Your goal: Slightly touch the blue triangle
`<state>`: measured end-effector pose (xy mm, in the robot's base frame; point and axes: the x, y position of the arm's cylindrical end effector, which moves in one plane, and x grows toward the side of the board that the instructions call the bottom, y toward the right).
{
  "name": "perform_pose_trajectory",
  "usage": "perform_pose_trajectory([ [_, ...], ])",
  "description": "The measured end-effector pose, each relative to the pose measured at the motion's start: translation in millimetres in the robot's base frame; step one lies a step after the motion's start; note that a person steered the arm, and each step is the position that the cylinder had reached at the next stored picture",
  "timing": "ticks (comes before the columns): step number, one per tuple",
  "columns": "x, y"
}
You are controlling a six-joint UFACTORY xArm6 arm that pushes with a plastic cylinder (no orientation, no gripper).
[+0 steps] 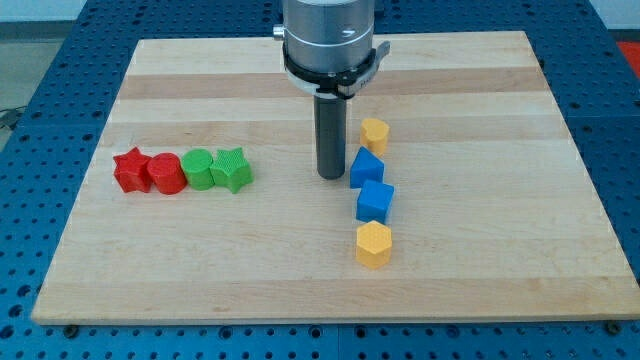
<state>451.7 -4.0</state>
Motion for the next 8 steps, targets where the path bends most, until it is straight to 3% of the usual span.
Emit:
perform_pose_trajectory([
  [3,10,16],
  [8,10,-10],
])
